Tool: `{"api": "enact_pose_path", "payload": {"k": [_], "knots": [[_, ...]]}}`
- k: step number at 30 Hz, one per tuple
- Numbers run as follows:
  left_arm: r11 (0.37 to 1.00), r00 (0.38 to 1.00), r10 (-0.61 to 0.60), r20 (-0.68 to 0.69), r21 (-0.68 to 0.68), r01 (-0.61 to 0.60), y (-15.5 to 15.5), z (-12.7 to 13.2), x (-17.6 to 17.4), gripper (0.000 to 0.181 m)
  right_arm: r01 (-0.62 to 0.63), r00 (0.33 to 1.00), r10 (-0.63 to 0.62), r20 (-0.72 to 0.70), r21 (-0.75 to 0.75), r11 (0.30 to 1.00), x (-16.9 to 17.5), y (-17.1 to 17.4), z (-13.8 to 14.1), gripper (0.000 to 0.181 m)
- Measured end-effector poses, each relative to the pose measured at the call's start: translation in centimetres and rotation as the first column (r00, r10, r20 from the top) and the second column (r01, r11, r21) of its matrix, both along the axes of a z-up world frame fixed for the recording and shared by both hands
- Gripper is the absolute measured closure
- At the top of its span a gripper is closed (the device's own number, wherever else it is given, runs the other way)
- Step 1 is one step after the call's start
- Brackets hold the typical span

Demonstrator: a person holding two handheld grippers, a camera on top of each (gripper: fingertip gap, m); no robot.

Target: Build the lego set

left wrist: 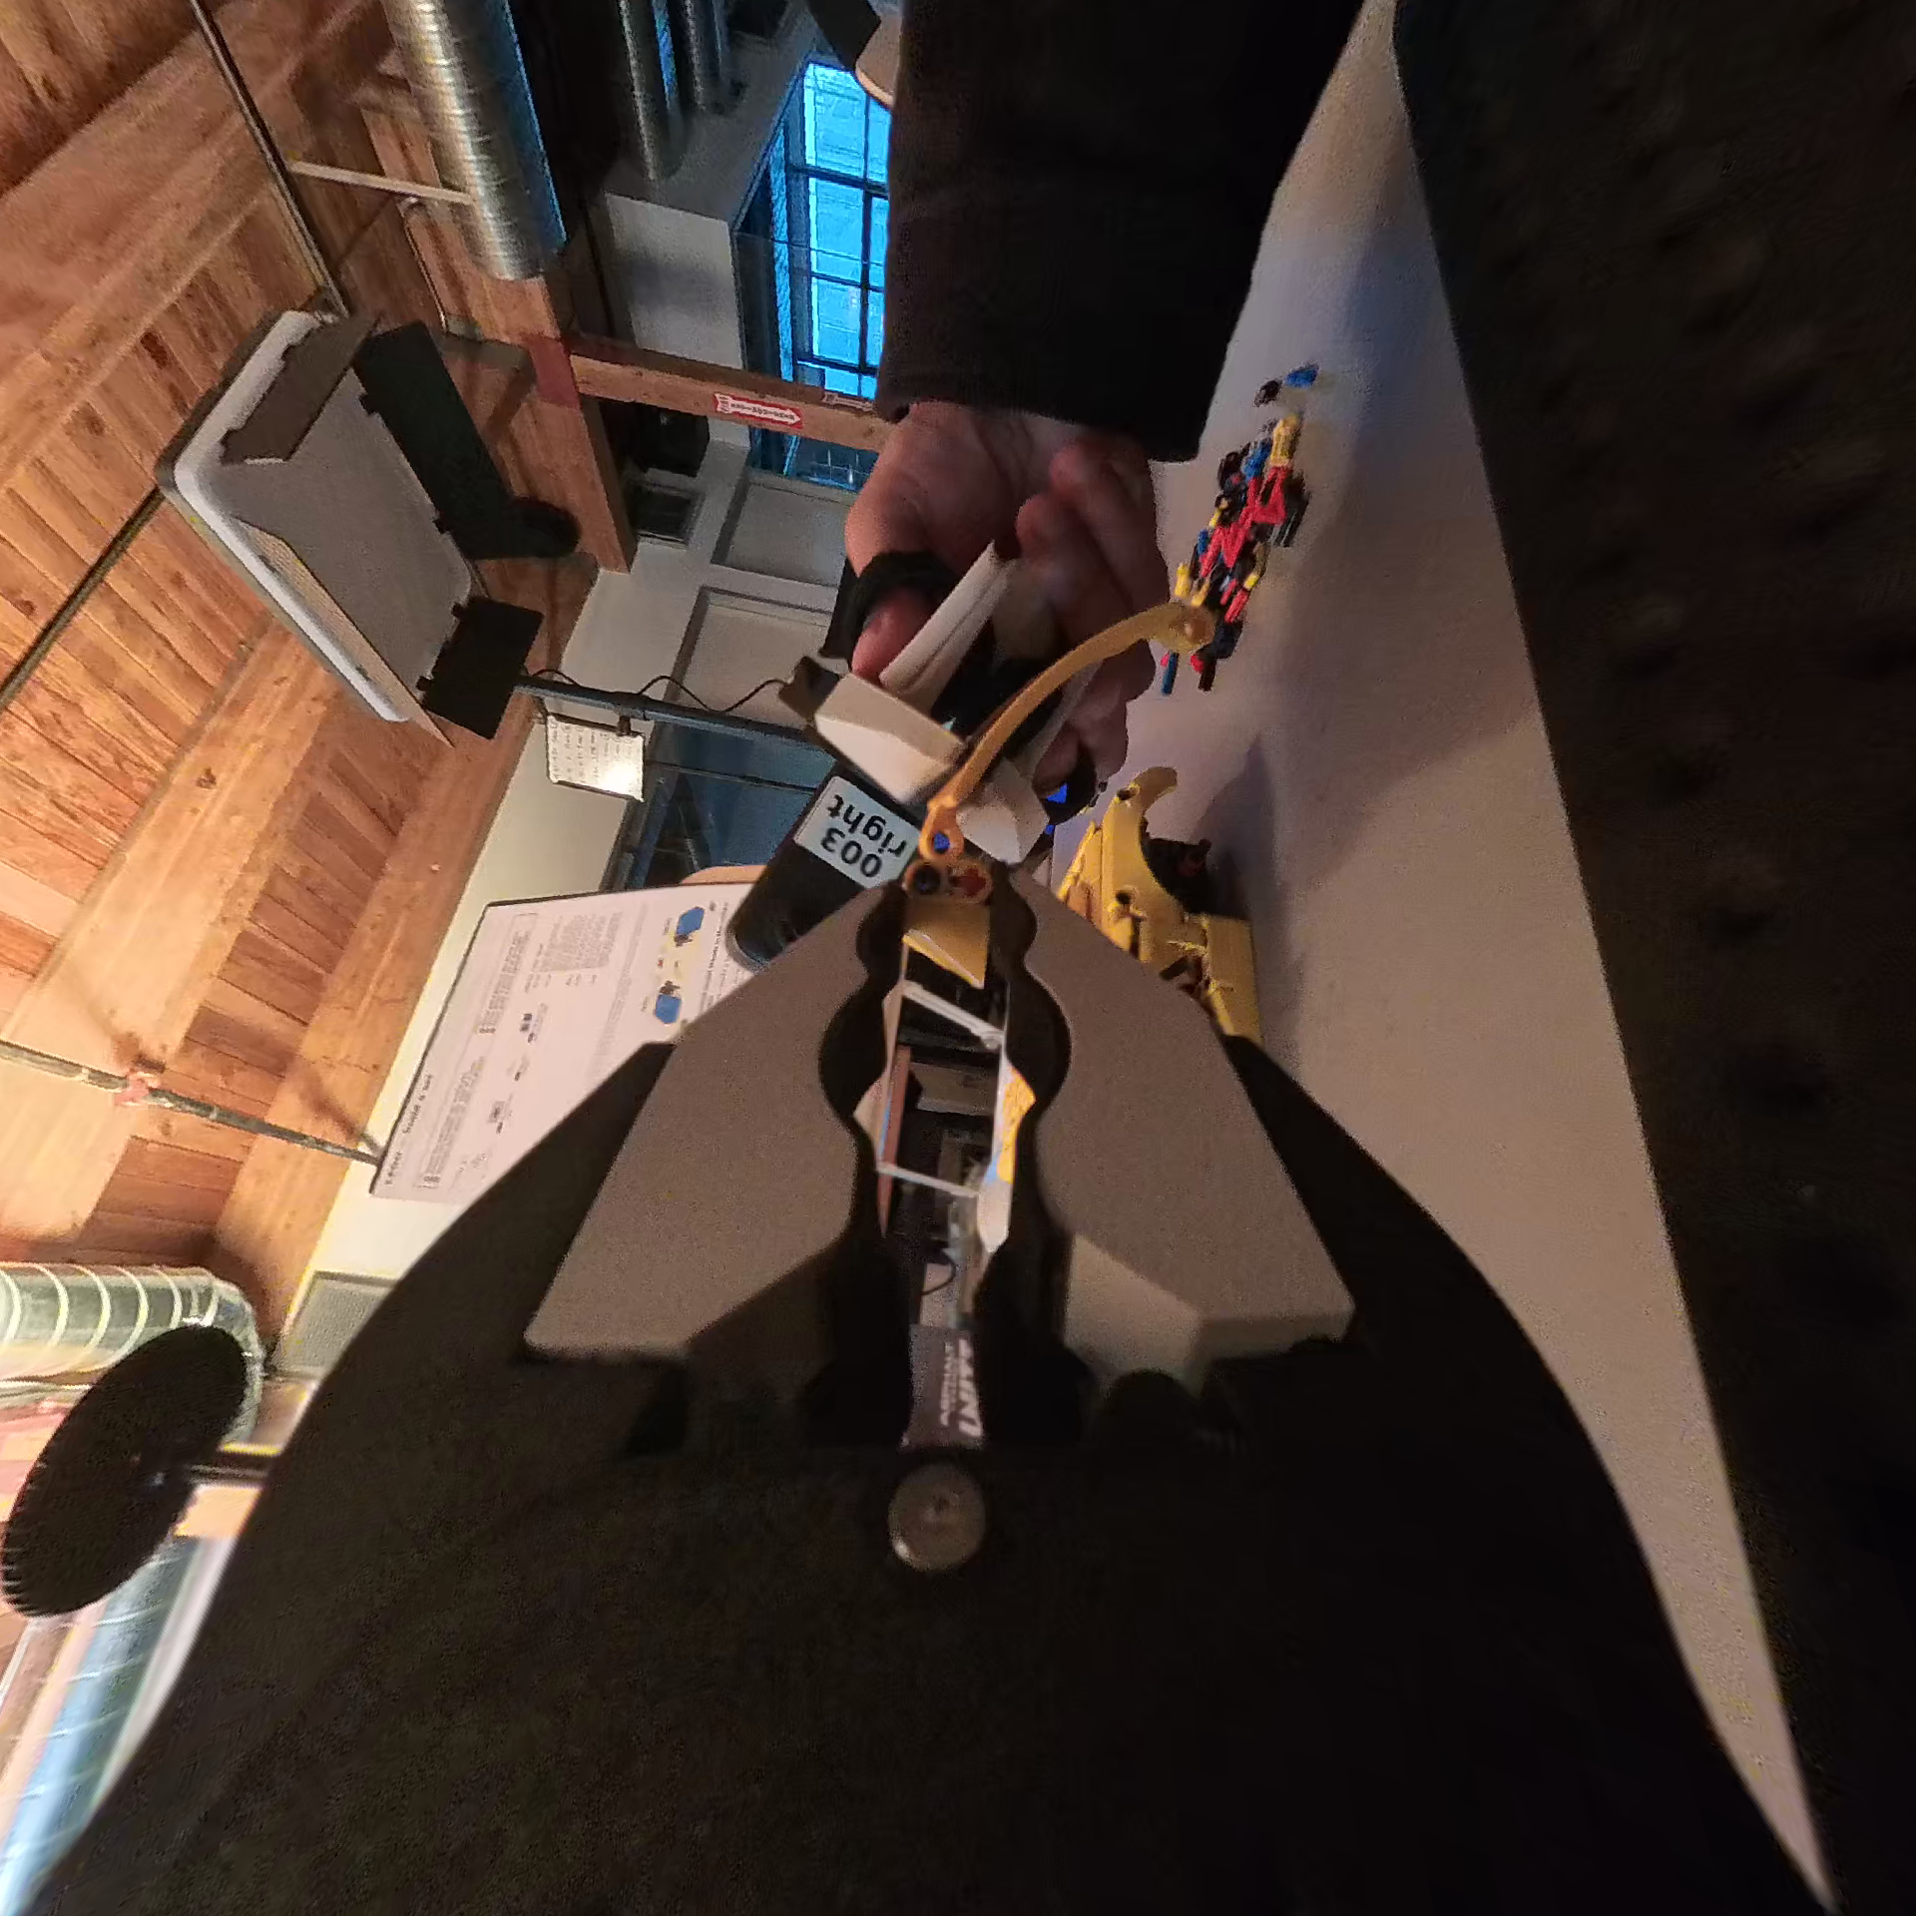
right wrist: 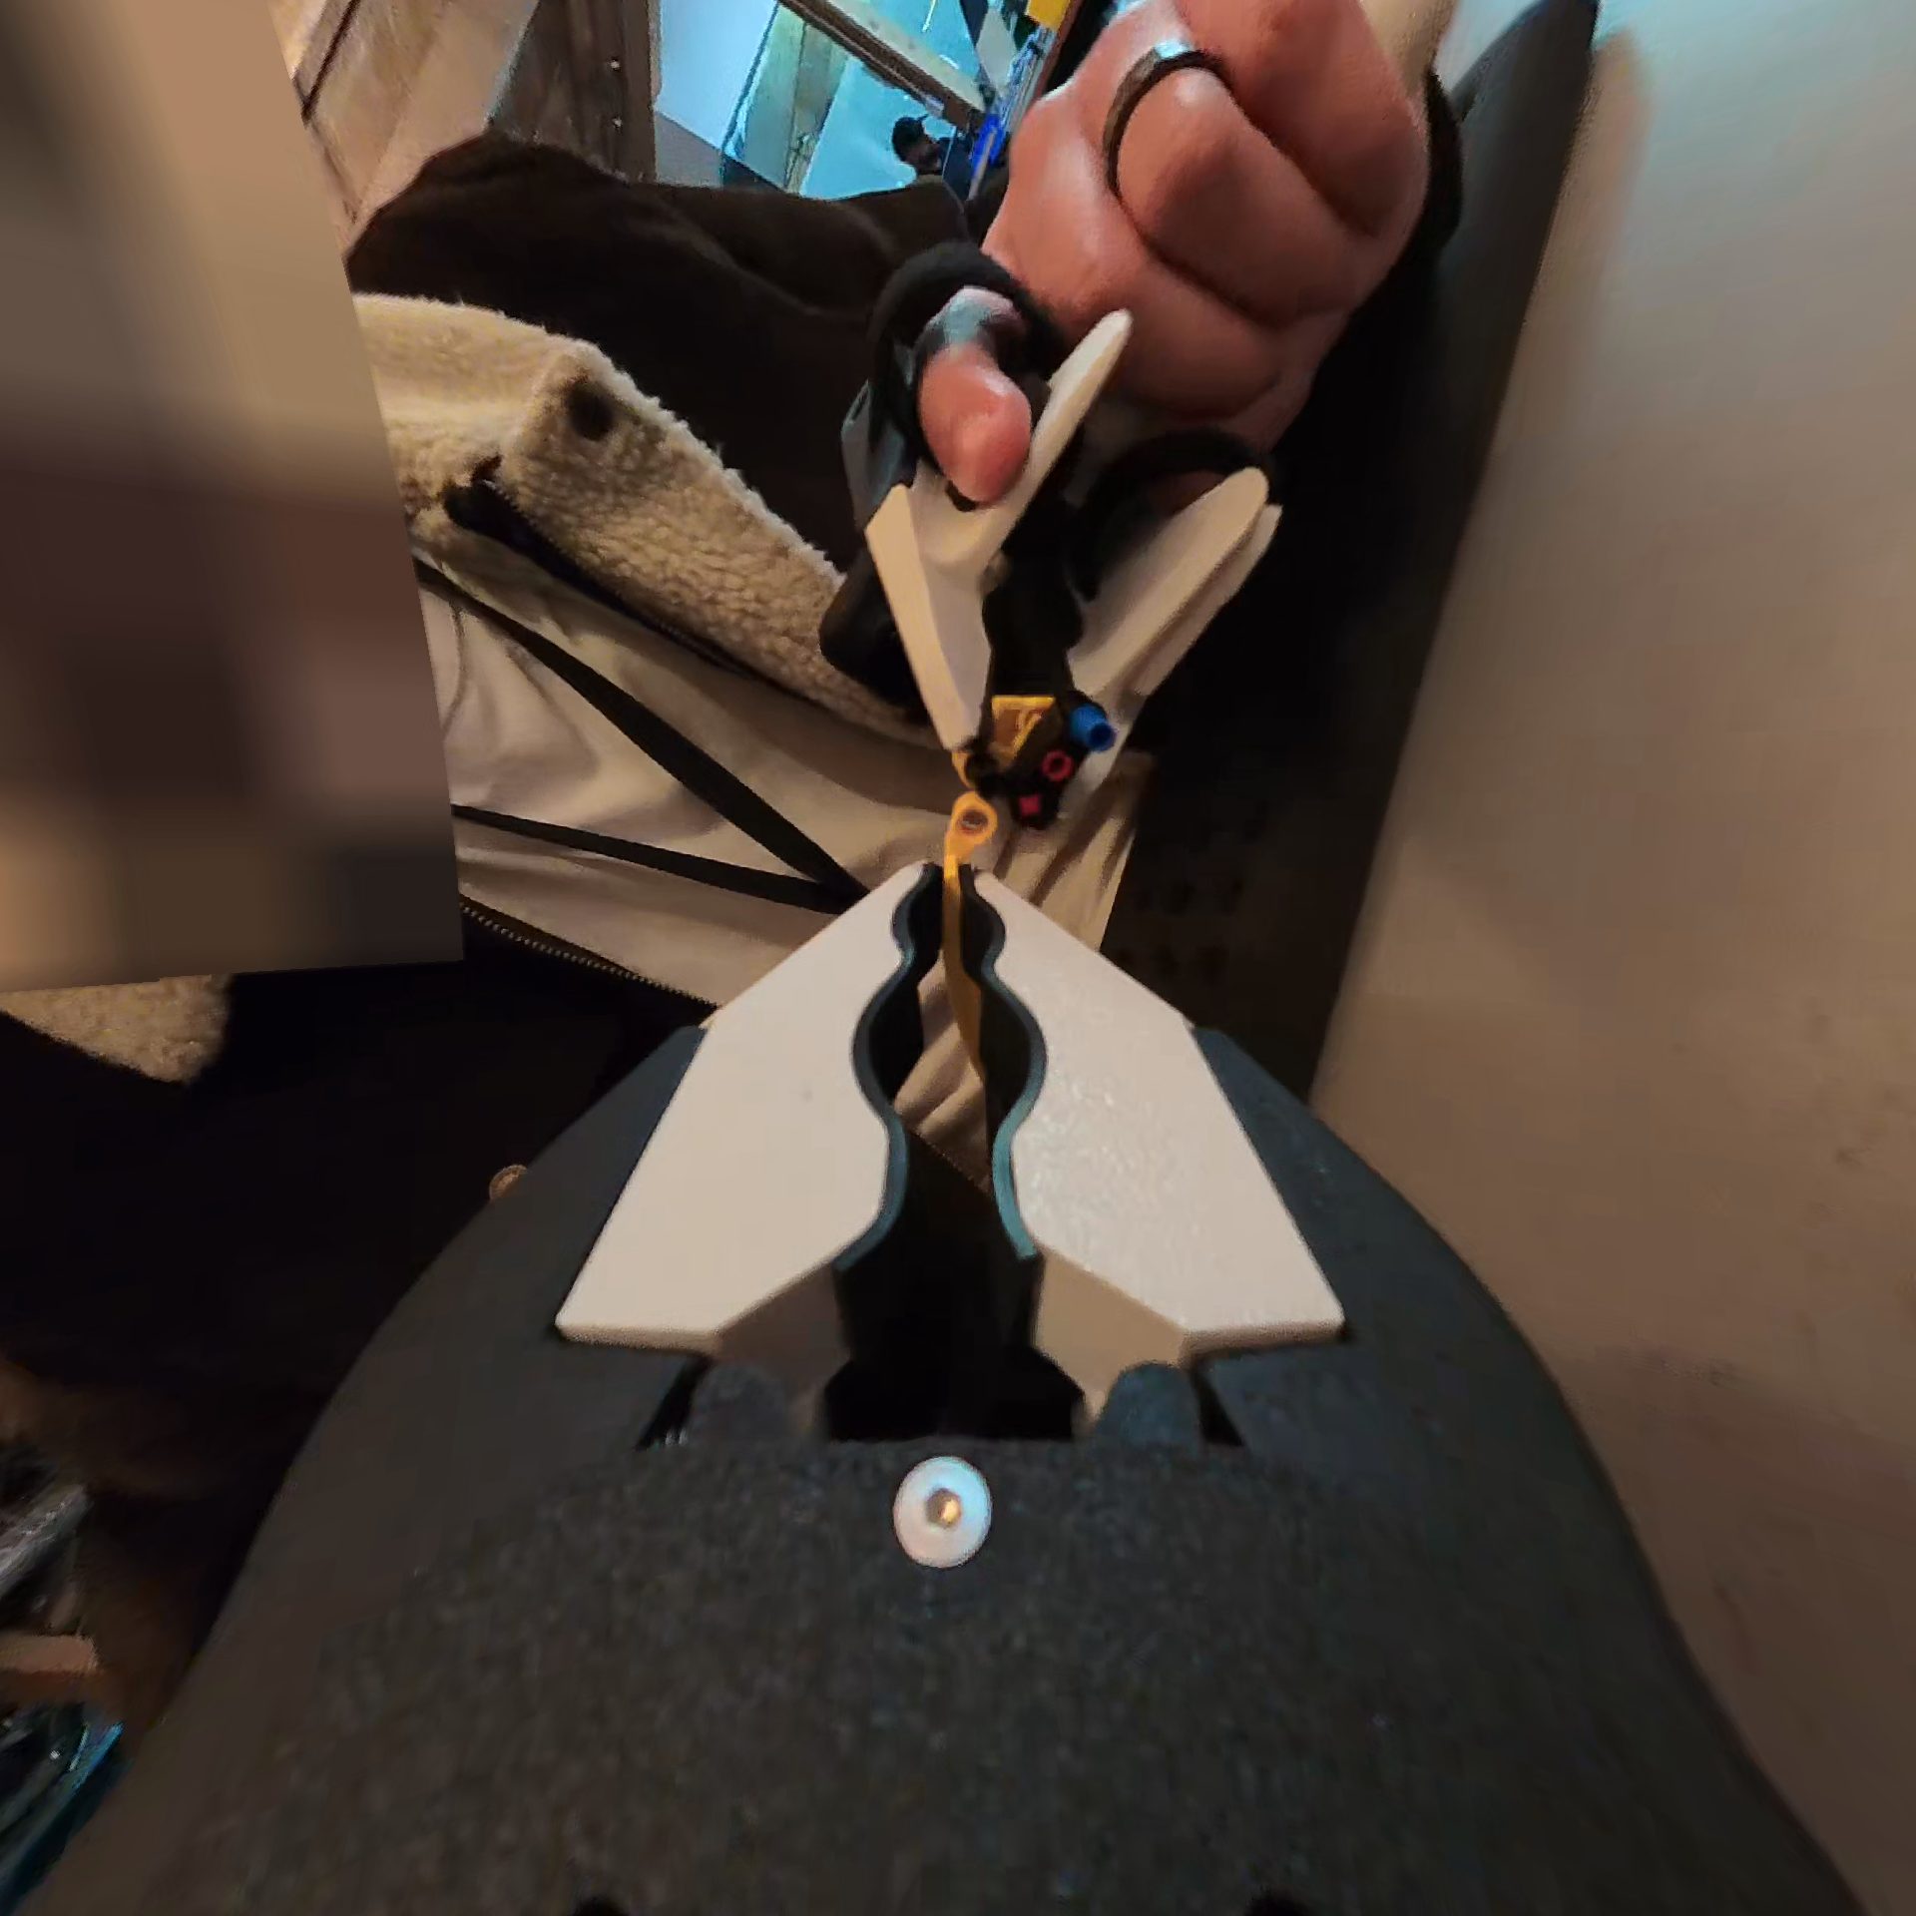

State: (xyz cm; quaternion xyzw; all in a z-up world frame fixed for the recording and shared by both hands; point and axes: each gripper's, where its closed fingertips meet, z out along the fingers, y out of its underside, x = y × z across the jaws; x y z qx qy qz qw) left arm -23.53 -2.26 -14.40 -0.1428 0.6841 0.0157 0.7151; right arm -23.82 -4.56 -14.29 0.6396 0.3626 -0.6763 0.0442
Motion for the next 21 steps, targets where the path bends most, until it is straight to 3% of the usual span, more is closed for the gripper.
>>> {"api": "enact_pose_path", "payload": {"k": [12,21], "knots": [[0.995,0.999,-0.037,-0.022,0.09,0.039,2.9,1.6,0.2,0.166,0.103,0.993,-0.105,-0.045,-0.054,0.993,0.8,3.9,2.1,0.18],[0.971,0.994,-0.076,-0.083,0.22,0.092,5.1,2.5,1.5,0.166,0.094,0.995,-0.097,-0.027,-0.093,0.991,1.3,6.1,3.0,0.18]]}}
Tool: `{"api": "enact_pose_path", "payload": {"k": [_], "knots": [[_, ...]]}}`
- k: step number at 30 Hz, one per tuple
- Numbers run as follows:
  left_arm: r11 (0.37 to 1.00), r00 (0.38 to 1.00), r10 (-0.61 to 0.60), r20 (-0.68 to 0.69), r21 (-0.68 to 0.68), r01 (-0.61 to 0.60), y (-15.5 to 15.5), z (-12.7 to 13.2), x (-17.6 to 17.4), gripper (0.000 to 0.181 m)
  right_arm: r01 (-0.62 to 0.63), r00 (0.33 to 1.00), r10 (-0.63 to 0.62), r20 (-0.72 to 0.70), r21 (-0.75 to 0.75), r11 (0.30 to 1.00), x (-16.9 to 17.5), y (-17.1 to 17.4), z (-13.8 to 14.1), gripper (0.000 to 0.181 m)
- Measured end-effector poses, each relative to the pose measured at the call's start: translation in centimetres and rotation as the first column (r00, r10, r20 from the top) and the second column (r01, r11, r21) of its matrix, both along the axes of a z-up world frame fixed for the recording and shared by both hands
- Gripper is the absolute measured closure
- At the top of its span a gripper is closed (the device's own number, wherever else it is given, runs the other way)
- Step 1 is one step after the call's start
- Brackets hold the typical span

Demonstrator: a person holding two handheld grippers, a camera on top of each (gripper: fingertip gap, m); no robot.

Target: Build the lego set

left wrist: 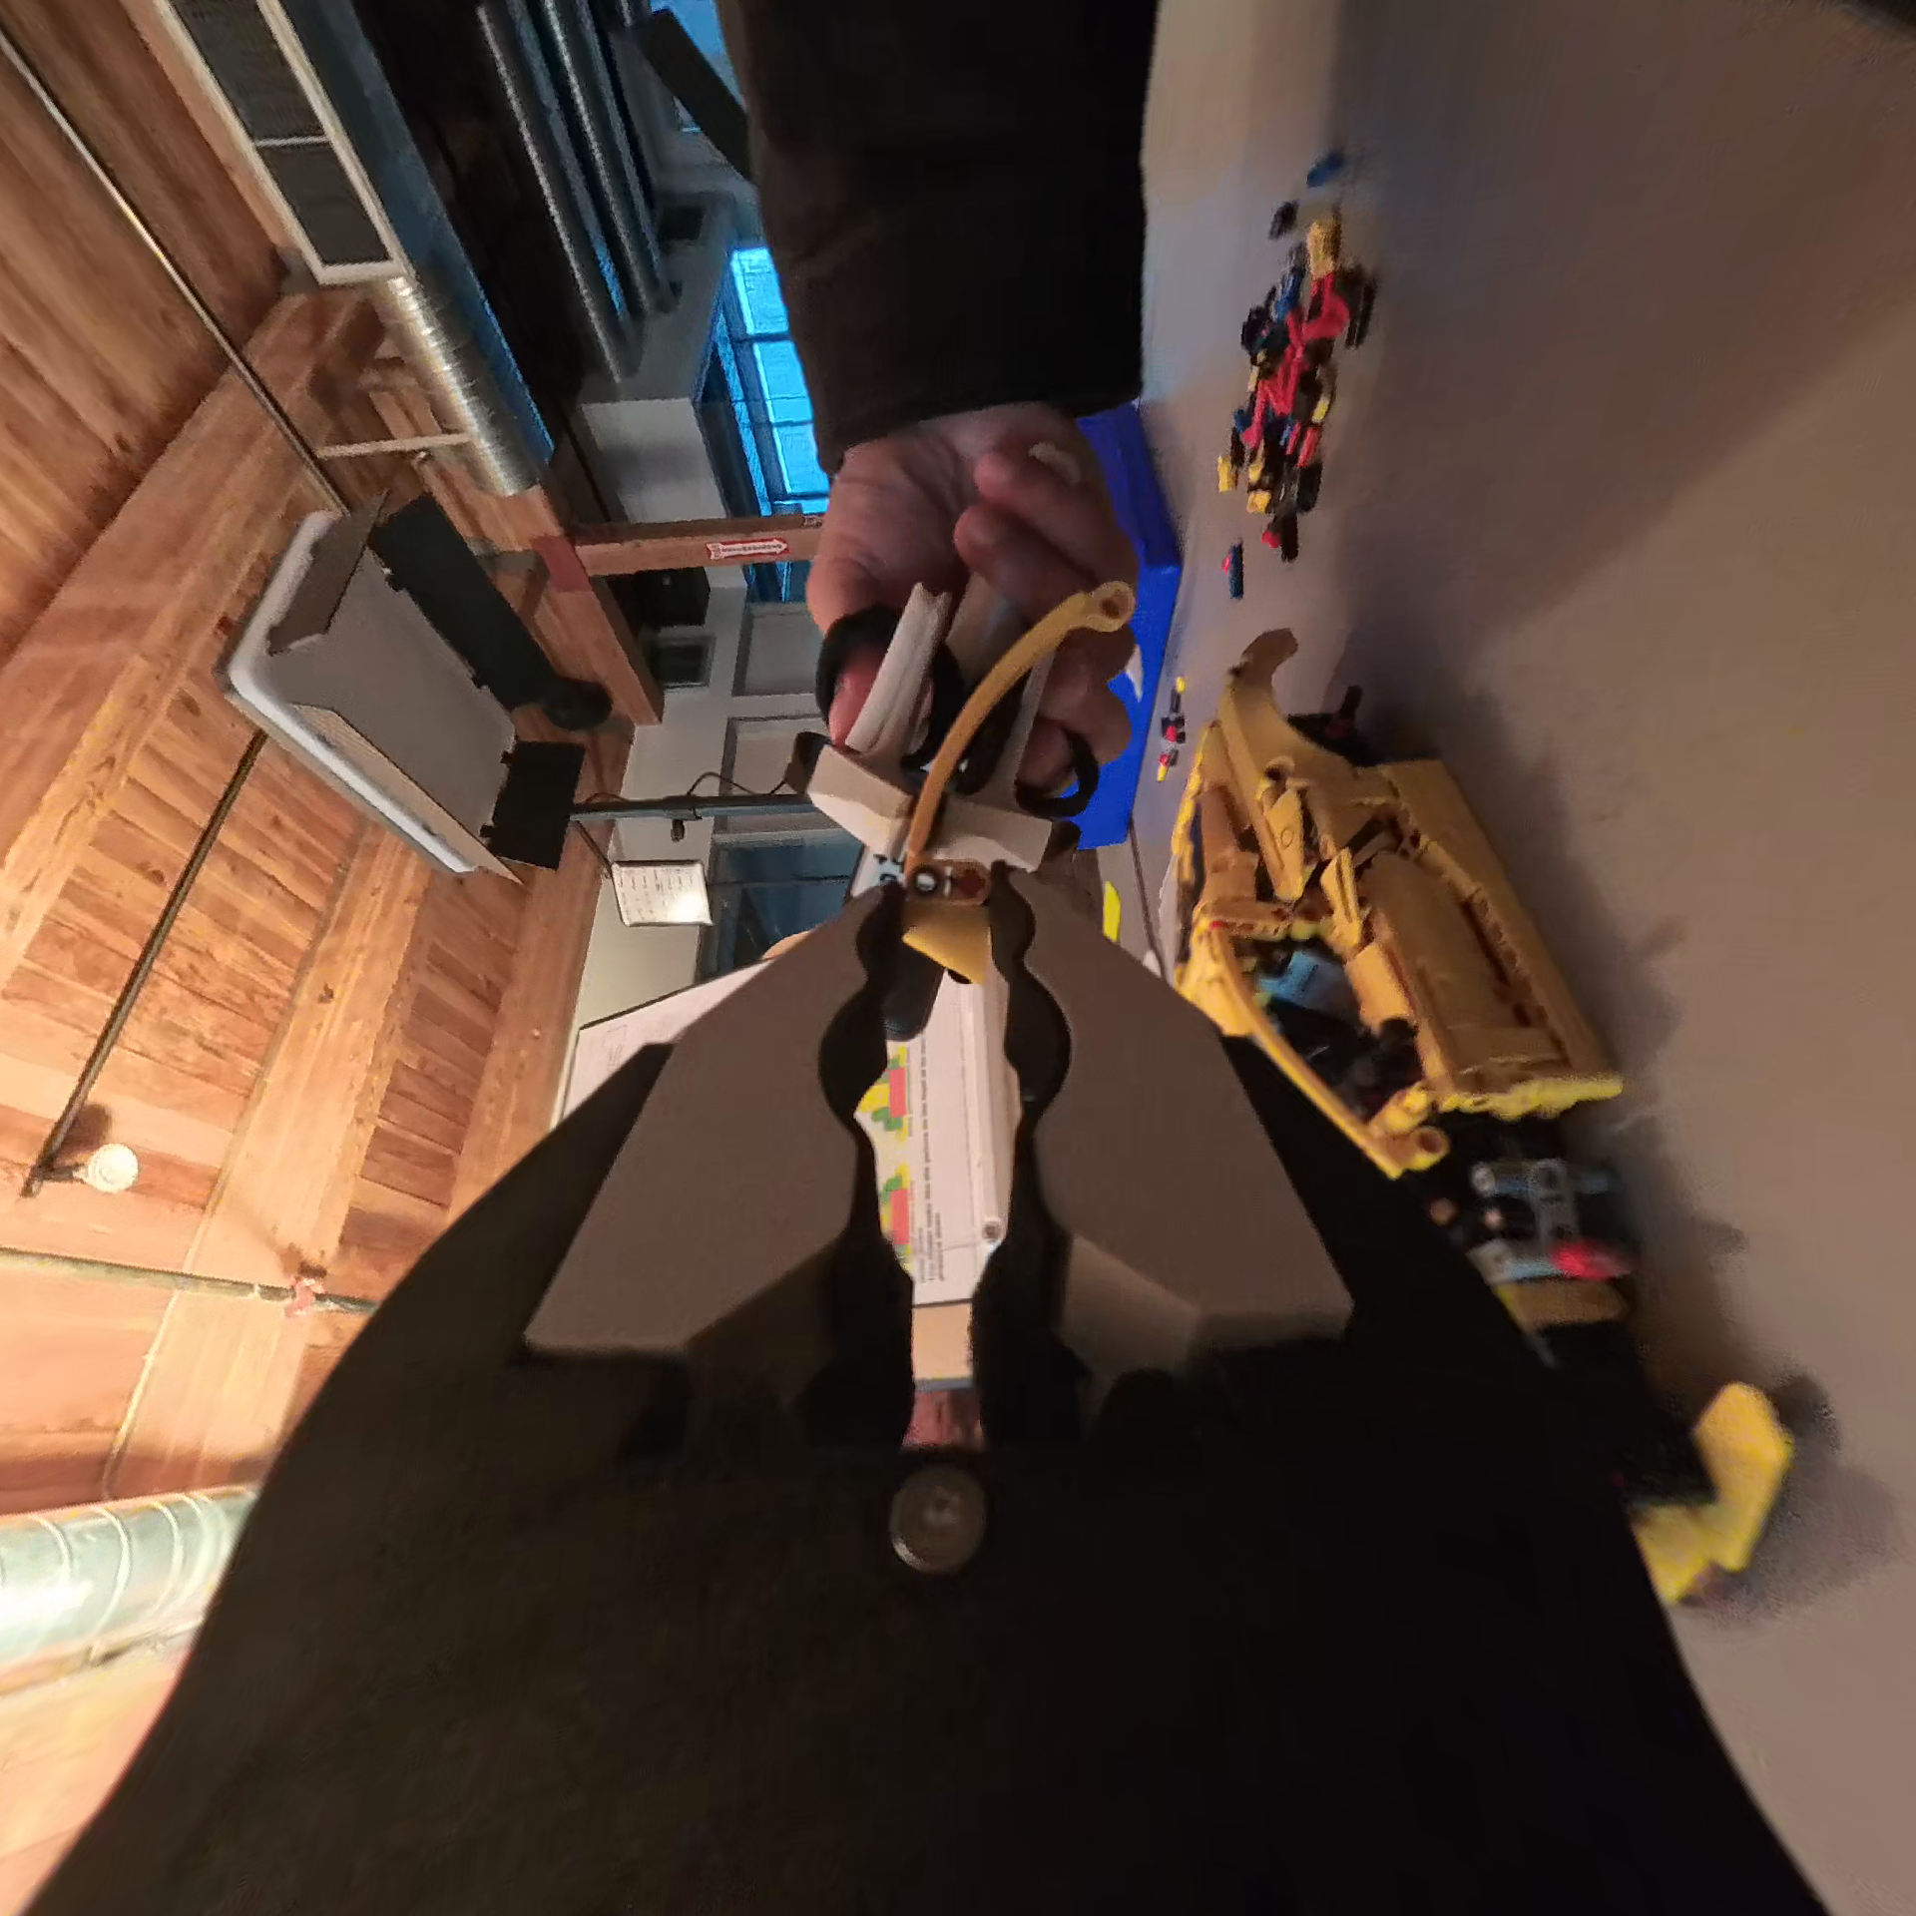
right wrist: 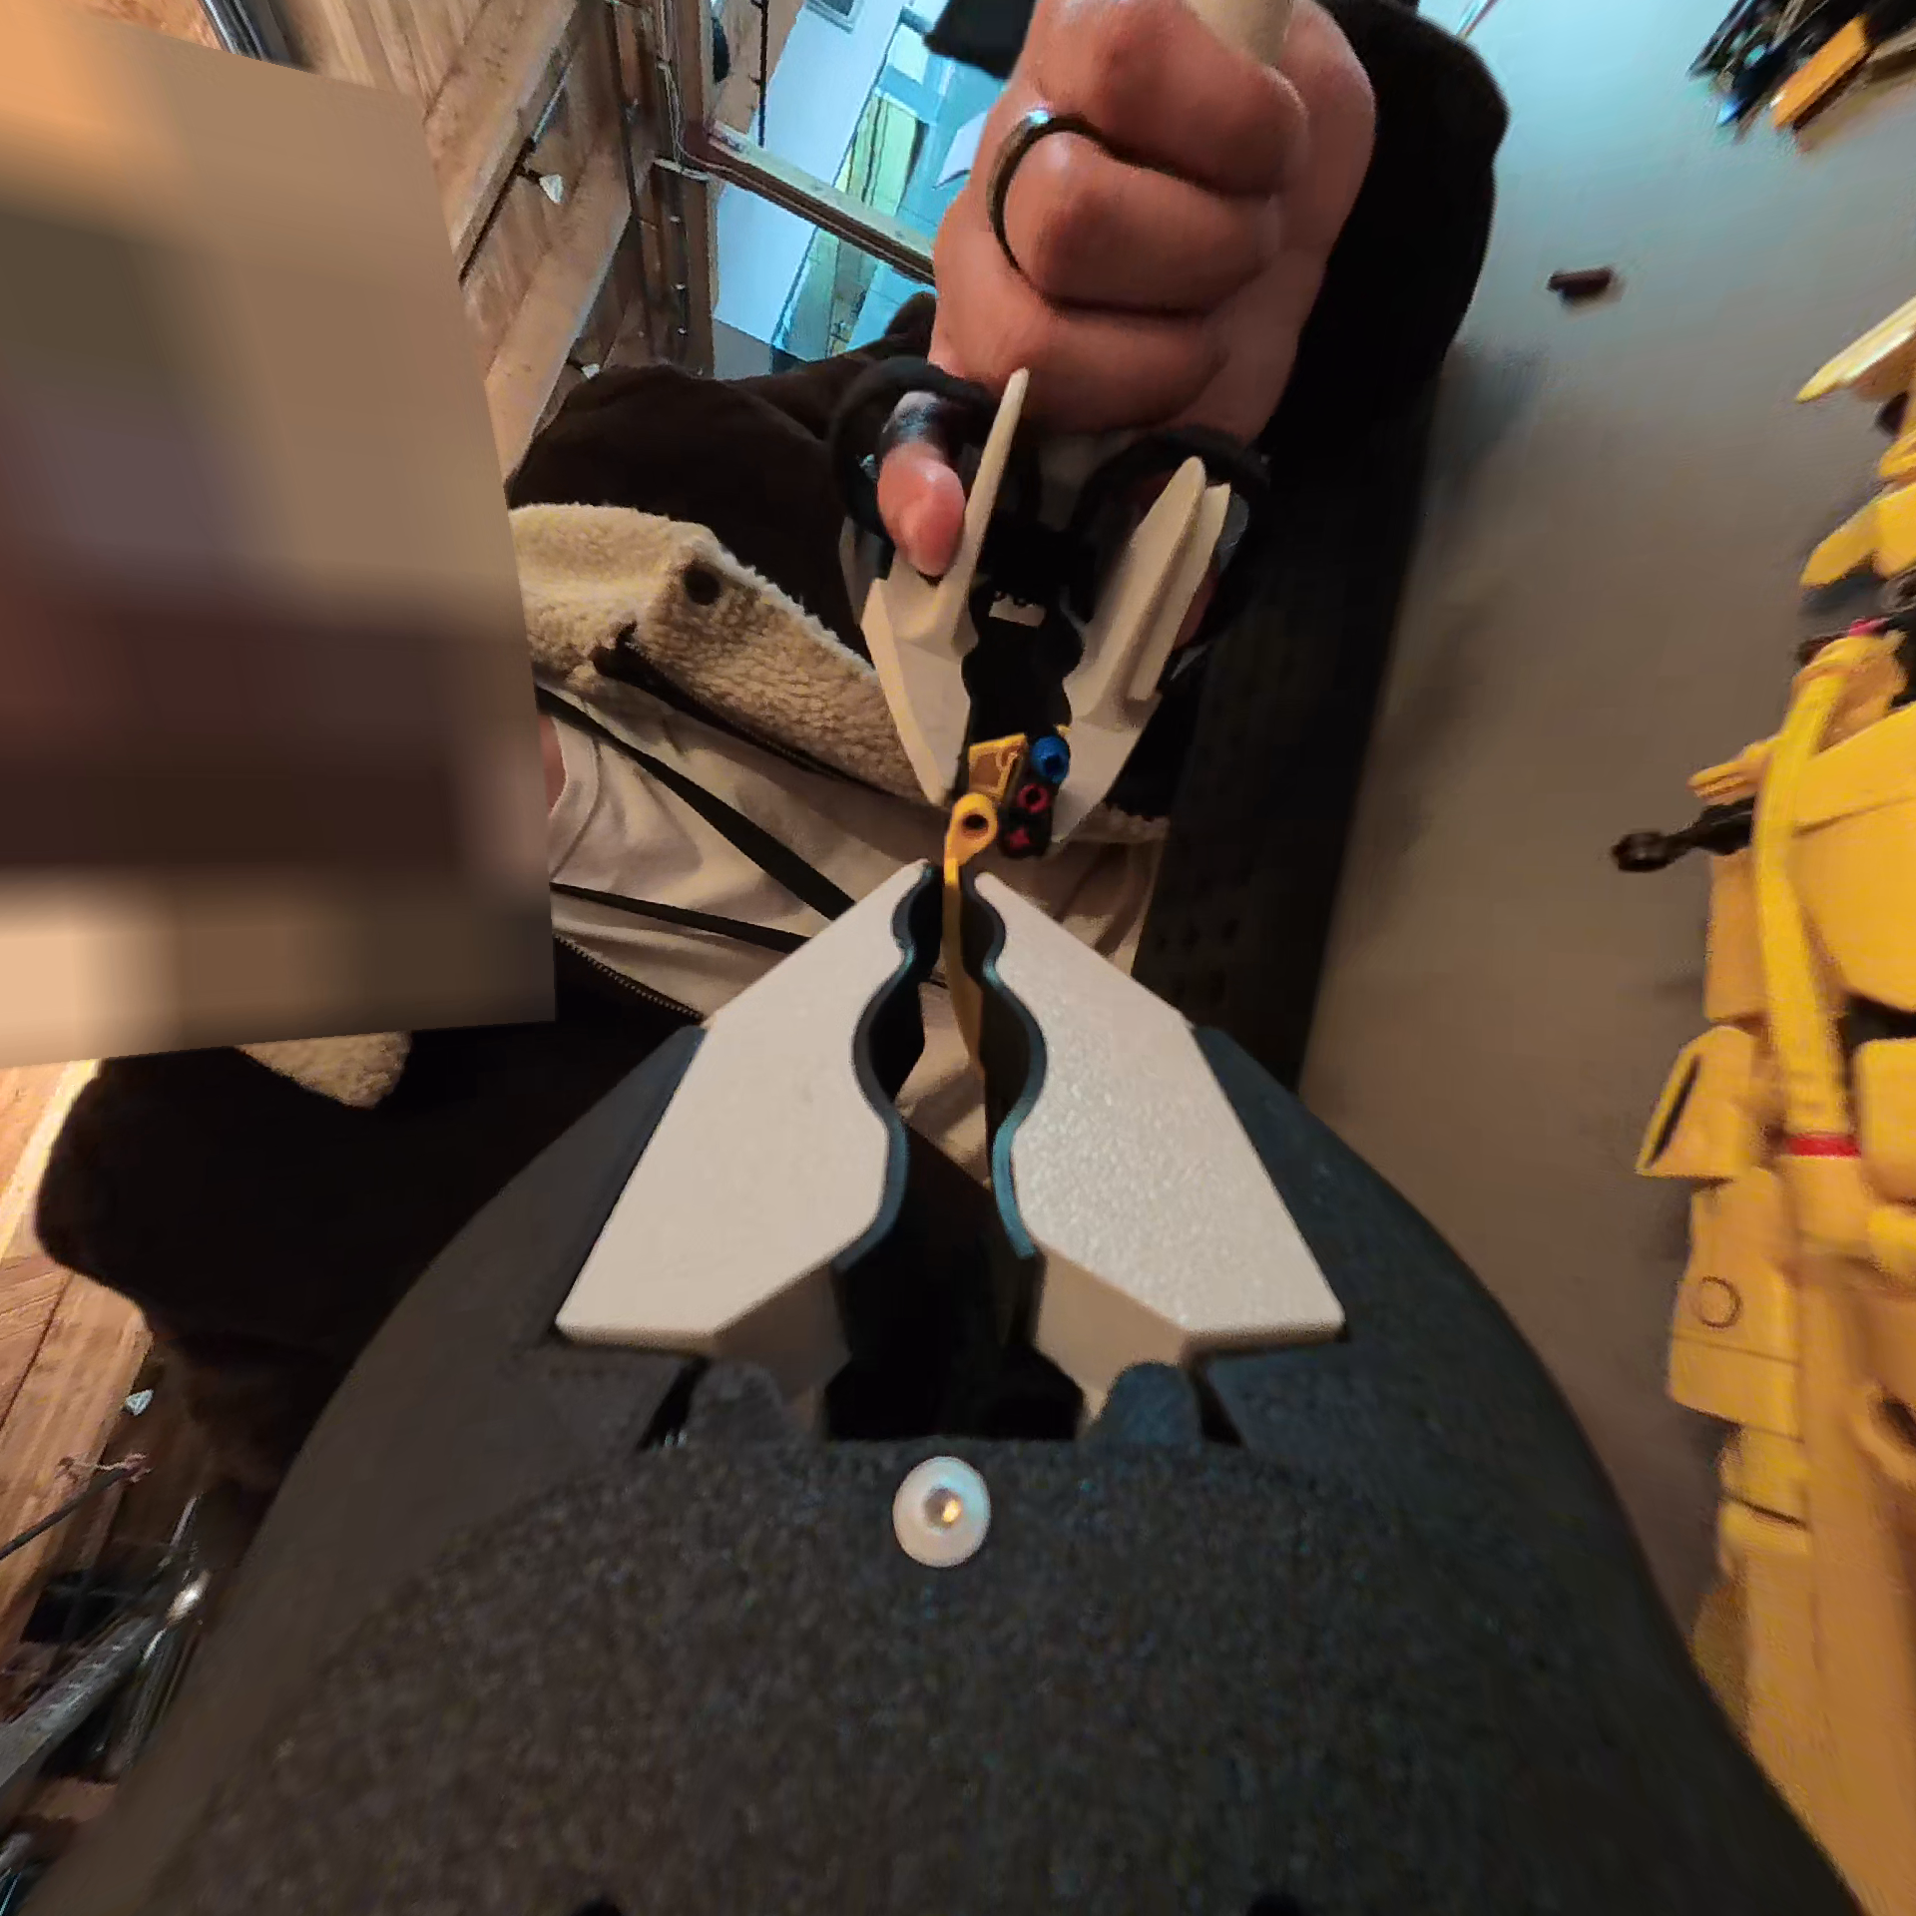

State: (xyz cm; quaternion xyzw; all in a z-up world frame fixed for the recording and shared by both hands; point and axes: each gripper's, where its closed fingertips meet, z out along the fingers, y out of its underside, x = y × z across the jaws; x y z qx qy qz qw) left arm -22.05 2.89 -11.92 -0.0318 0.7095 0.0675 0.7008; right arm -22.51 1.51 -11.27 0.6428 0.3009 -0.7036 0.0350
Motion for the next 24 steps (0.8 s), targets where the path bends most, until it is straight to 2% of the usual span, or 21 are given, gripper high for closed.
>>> {"api": "enact_pose_path", "payload": {"k": [3,8,15,19,22,24], "knots": [[0.999,1.0,0.005,-0.014,0.044,-0.004,1.8,1.1,0.4,0.165,0.014,1.0,-0.014,-0.002,0.006,1.0,0.5,1.6,1.1,0.18],[0.999,1.0,0.018,-0.016,0.039,-0.018,3.6,2.2,1.0,0.165,0.032,0.999,-0.033,0.021,0.04,0.999,1.0,3.3,1.9,0.18],[0.994,0.999,0.029,-0.034,0.106,-0.026,4.1,1.3,1.5,0.165,-0.025,0.998,0.025,0.065,-0.003,1.0,1.4,3.5,1.0,0.18],[0.974,0.995,0.072,-0.073,0.218,-0.055,4.6,0.6,1.6,0.166,-0.054,0.984,0.053,0.17,-0.002,0.999,1.5,3.8,0.2,0.18],[0.97,0.994,0.064,-0.087,0.241,-0.041,4.1,0.2,1.7,0.166,-0.12,0.967,0.116,0.228,0.005,0.993,1.2,3.0,-0.3,0.18],[0.974,0.992,0.088,-0.091,0.219,-0.066,4.5,0.1,1.8,0.166,-0.104,0.966,0.097,0.24,0.014,0.994,1.2,3.4,-0.4,0.18]]}}
